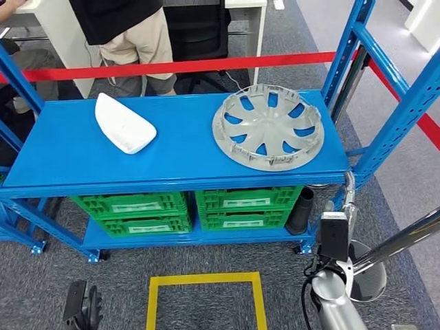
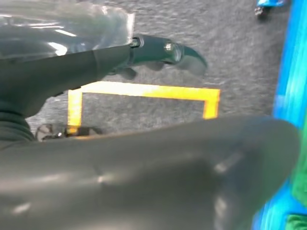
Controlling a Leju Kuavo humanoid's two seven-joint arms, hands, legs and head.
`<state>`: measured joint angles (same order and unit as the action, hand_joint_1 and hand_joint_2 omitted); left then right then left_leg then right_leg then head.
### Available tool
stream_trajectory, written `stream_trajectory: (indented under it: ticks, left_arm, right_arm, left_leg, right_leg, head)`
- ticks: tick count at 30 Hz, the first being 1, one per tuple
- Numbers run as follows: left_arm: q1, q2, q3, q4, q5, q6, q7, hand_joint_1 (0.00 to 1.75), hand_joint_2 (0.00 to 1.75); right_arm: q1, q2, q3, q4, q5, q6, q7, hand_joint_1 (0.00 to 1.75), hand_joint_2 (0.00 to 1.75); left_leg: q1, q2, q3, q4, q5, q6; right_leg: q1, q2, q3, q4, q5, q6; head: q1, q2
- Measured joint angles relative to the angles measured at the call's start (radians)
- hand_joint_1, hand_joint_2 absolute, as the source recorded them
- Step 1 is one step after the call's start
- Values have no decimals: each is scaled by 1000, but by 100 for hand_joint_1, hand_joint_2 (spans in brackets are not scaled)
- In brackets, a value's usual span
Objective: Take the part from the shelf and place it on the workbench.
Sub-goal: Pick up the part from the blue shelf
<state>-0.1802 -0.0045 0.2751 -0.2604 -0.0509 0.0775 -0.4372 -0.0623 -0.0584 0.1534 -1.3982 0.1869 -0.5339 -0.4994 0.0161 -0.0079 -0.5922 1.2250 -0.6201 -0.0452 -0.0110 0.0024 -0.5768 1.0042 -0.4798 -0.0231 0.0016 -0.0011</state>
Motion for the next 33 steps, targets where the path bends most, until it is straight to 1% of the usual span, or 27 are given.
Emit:
stream_trajectory:
  ticks: [1, 2, 3, 4, 5, 6, 7, 8, 9, 11, 12, 13, 14, 15, 16, 17, 18, 19, 20, 21, 22, 23, 25, 27, 30, 33]
  left_arm:
    - [3, 1, 0, 0, 1, 1, 0, 0, 0]
    - [7, 1, 0, 0, 3, 2, -1, 0, 0]
    - [10, 2, 1, 0, 5, 3, -1, 0, 0]
    - [12, 2, 1, 0, 6, 4, -2, 0, 0]
    - [15, 3, 1, 1, 8, 5, -3, 0, 0]
    - [19, 4, 2, 2, 8, 5, -3, 0, 0]
    - [22, 6, 2, 3, 9, 6, -3, 0, 0]
    - [24, 7, 3, 3, 9, 6, -4, 0, 0]
    - [25, 8, 3, 4, 9, 6, -4, 0, 0]
    - [21, 7, 4, 3, 9, 6, -6, 0, 0]
    - [19, 7, 4, 2, 8, 6, -7, 0, 0]
    - [17, 7, 4, 1, 8, 6, -7, 0, 0]
    - [17, 7, 4, 1, 6, 6, -7, 0, 0]
    - [16, 6, 4, 1, 5, 6, -6, 0, 0]
    - [17, 6, 5, 1, 3, 5, -4, 0, 0]
    - [18, 6, 5, 1, 2, 4, -2, 0, 0]
    - [20, 6, 6, 1, 0, 4, 0, 0, 0]
    - [22, 5, 6, 1, -1, 3, 0, 0, 0]
    - [22, 5, 7, 1, -2, 3, 0, 0, 0]
    - [22, 4, 7, 1, -3, 3, 0, 0, 0]
    - [22, 4, 8, 2, -4, 4, -1, 0, 0]
    - [21, 4, 8, 2, -4, 5, -1, 0, 0]
    - [21, 6, 9, 2, -5, 7, -2, 0, 0]
    - [21, 5, 10, 1, -7, 8, -3, 0, 0]
    - [18, 5, 13, 1, -10, 8, -4, 0, 0]
    - [19, 6, 19, 1, -8, 9, -4, 0, 0]
  right_arm:
    - [0, 0, 3, 3, 0, 1, 0, 0, 44]
    - [0, 0, 6, 5, 0, 1, 0, 0, 87]
    - [0, 0, 8, 7, 0, 2, 0, 0, 131]
    - [0, 0, 12, 9, 1, 2, 0, 0, 175]
    - [0, 0, 15, 10, 3, 1, -1, 0, 175]
    - [0, 0, 19, 12, 5, 1, -2, 0, 131]
    - [0, 0, 22, 15, 8, -1, -2, 0, 87]
    - [0, 1, 25, 17, 14, -4, -2, 0, 87]
    - [0, 1, 27, 18, 21, -7, -1, 0, 87]
    - [-2, 1, 31, 15, 48, -17, 2, 0, 175]
    - [-4, 0, 33, 14, 68, -25, 4, 0, 175]
    - [-6, 0, 37, 13, 92, -34, 7, 0, 175]
    - [-6, -1, 40, 12, 120, -44, 12, 0, 175]
    - [-6, -1, 45, 12, 149, -54, 17, 0, 175]
    - [-4, -2, 50, 12, 176, -63, 22, 0, 175]
    - [-1, -3, 54, 13, 201, -71, 28, 0, 175]
    - [1, -4, 59, 13, 219, -76, 32, 0, 175]
    - [3, -4, 64, 13, 233, -79, 36, 0, 175]
    - [4, -5, 68, 12, 241, -80, 39, 0, 175]
    - [6, -5, 72, 11, 246, -80, 42, 0, 175]
    - [9, -5, 74, 10, 250, -80, 43, 0, 175]
    - [12, -5, 77, 8, 253, -80, 45, 0, 175]
    - [21, -6, 82, 4, 259, -80, 48, 0, 175]
    - [26, -6, 85, -2, 267, -81, 53, 0, 175]
    - [31, -8, 91, -11, 300, -79, 72, 0, 175]
    - [40, -12, 97, -19, 382, -76, 130, 0, 175]
  left_leg:
    - [0, 0, -42, 37, -32, -1]
    - [-1, 0, -71, 48, -57, 0]
    - [-1, 0, -88, 31, -63, 3]
    - [-3, 0, -94, -9, -42, 8]
    - [-5, 1, -94, -62, 10, 17]
    - [-11, 1, -95, -117, 83, 26]
    - [-16, 1, -94, -157, 145, 33]
    - [-21, 1, -94, -179, 188, 40]
    - [-25, 0, -94, -186, 207, 45]
    - [-23, -1, -86, -190, 198, 55]
    - [-19, -1, -79, -195, 194, 60]
    - [-15, 0, -71, -199, 190, 65]
    - [-13, 0, -64, -202, 186, 68]
    - [-12, 0, -60, -202, 181, 71]
    - [-11, 0, -56, -201, 175, 72]
    - [-11, -1, -52, -200, 168, 71]
    - [-10, -3, -47, -199, 161, 70]
    - [-10, -4, -40, -198, 154, 69]
    - [-10, -6, -32, -197, 147, 66]
    - [-12, -7, -26, -196, 141, 63]
    - [-13, -8, -22, -194, 137, 59]
    - [-14, -8, -22, -192, 134, 55]
    - [-15, -9, -23, -191, 133, 55]
    - [-15, -8, -20, -194, 133, 58]
    - [-14, -8, -15, -200, 134, 53]
    - [-14, -8, -12, -204, 135, 48]
  right_leg:
    - [0, 1, 17, -3, -12, -1]
    - [0, 2, 36, -4, -25, -1]
    - [1, 2, 56, -5, -38, 0]
    - [1, 2, 78, -5, -53, 1]
    - [1, 2, 96, -7, -68, 3]
    - [3, 3, 112, -6, -83, 7]
    - [3, 5, 123, -6, -95, 12]
    - [3, 7, 128, -7, -105, 20]
    - [3, 8, 133, -10, -112, 27]
    - [2, 8, 142, -20, -124, 42]
    - [3, 6, 140, -8, -135, 46]
    - [3, 5, 124, 27, -155, 51]
    - [3, 4, 90, 87, -181, 54]
    - [2, 4, 44, 160, -207, 57]
    - [1, 4, -3, 228, -223, 60]
    - [1, 4, -41, 269, -220, 61]
    - [1, 4, -61, 271, -193, 61]
    - [1, 4, -63, 234, -146, 60]
    - [1, 4, -51, 170, -90, 56]
    - [3, 4, -35, 111, -48, 52]
    - [5, 4, -20, 63, -22, 47]
    - [6, 5, -12, 35, -12, 43]
    - [7, 6, -7, 19, -16, 37]
    - [8, 7, -6, 18, -17, 34]
    - [9, 7, -3, 19, -19, 29]
    - [10, 7, -2, 19, -20, 28]
  head:
    - [0, 0]
    - [0, 0]
    - [-1, 0]
    - [-1, 0]
    - [-1, 0]
    - [0, 0]
    - [1, 0]
    - [1, 0]
    - [1, 0]
    - [1, 0]
    - [3, 0]
    - [4, 0]
    - [6, 0]
    - [7, 0]
    - [8, 0]
    - [9, 0]
    - [9, 0]
    - [10, 0]
    - [10, 0]
    - [9, 0]
    - [8, 0]
    - [7, 0]
    - [6, 0]
    - [6, 0]
    - [6, 0]
    - [6, 0]
